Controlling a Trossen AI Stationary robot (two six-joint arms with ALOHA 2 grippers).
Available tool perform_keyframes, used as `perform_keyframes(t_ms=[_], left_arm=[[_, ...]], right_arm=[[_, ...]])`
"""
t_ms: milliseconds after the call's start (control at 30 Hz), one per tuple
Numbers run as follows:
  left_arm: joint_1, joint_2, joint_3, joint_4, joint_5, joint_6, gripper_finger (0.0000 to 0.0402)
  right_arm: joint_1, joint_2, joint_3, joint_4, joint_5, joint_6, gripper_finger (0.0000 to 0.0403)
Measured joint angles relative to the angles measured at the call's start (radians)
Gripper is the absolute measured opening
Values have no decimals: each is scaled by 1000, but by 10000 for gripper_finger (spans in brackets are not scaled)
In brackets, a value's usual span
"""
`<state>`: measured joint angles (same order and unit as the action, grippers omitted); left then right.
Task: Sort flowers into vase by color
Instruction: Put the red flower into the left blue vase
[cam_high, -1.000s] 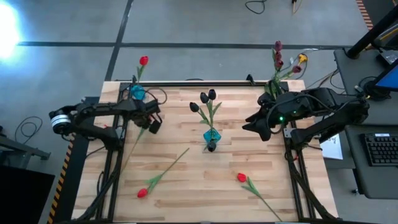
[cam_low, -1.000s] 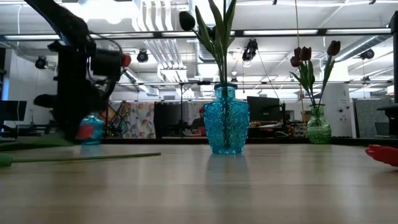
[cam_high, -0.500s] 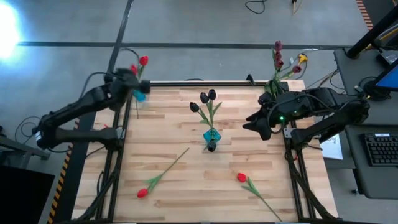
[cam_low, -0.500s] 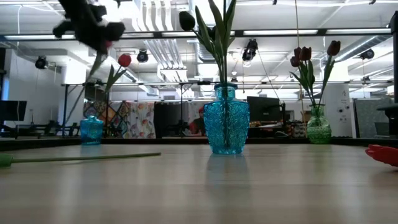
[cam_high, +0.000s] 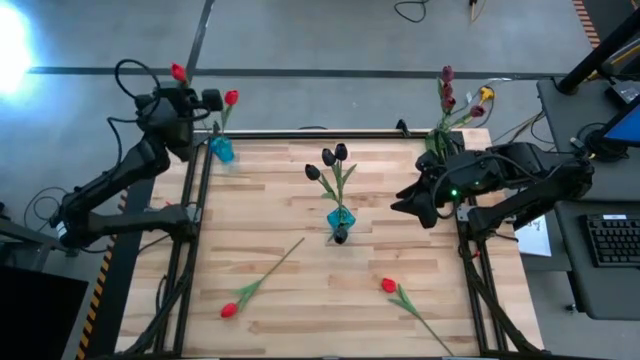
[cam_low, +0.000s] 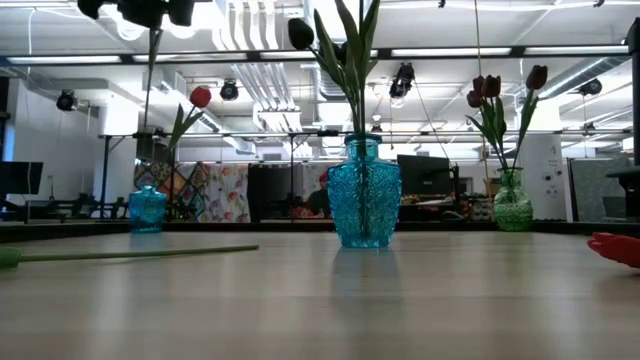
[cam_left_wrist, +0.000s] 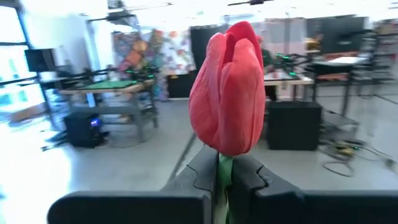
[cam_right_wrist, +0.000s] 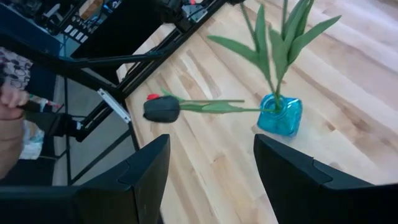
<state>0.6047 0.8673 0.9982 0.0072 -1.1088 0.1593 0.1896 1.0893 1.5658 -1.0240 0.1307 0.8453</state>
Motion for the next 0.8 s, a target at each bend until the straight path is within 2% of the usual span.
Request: perform_keyframes(t_ms=[300, 633, 800], left_arm=[[109, 69, -83, 37, 38, -129, 1], [144, 135, -132, 83, 34, -172, 1], [151, 160, -135, 11, -3, -205, 1]], right_arm=[[62, 6, 0, 4, 1, 56, 224], [108, 8, 0, 4, 4, 99, 224], [108, 9, 0, 5, 27, 98, 224]])
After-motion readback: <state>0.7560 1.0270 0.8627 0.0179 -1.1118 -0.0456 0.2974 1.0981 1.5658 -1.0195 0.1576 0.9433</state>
